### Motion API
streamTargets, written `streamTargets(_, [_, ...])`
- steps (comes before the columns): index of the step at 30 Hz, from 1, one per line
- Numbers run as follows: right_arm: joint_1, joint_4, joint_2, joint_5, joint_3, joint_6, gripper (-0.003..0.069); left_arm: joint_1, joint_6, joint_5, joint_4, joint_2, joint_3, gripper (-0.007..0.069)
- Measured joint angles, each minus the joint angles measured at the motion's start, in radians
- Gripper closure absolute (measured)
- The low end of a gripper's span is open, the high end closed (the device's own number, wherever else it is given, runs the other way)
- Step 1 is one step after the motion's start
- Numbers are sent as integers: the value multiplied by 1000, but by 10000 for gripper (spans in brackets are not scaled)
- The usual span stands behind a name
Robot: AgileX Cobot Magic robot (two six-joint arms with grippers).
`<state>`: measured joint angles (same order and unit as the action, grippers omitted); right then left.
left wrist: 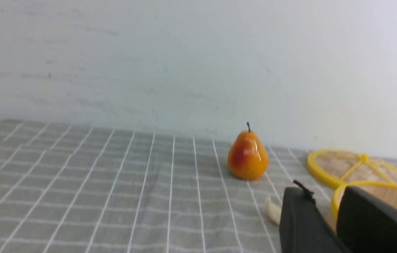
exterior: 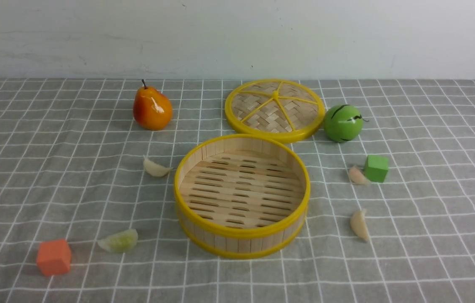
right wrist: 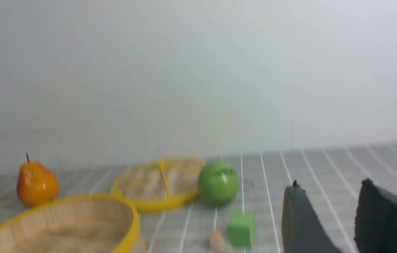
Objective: Put the dumplings into the steamer on the table with the grey tablecloth.
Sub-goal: 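Reach for and grasp a dumpling on the table with the left gripper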
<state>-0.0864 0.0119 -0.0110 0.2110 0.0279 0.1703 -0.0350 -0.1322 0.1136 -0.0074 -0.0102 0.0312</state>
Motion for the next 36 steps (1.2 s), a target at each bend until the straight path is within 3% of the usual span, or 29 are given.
streamTargets(4, [0, 21, 0, 235, 0, 0, 419, 0, -45, 91, -23, 0, 0, 461])
streamTargets(8, [0, 26, 0, 446, 0, 0, 419, 0, -232, 146, -82, 0, 0, 460])
streamTargets(13, [0, 26, 0, 502, -3, 53, 419, 0, -561, 182, -118, 0, -6, 460])
streamTargets(16, [0, 26, 3, 464, -64, 97, 419, 0, -698, 159, -10, 3, -107, 473])
streamTargets(20, [0, 26, 93, 382, -202, 39, 419, 0, -743, 98, 229, 139, -317, 563])
streamTargets(24, [0, 27, 225, 309, -264, -30, 419, 0, -753, -2, 356, 356, -455, 638])
streamTargets(31, [0, 33, 380, 289, -268, 51, 419, -18, -869, -207, 381, 740, -575, 638])
streamTargets(36, [0, 92, 449, 217, -321, 174, 465, -190, -798, -468, 371, 924, -725, 638])
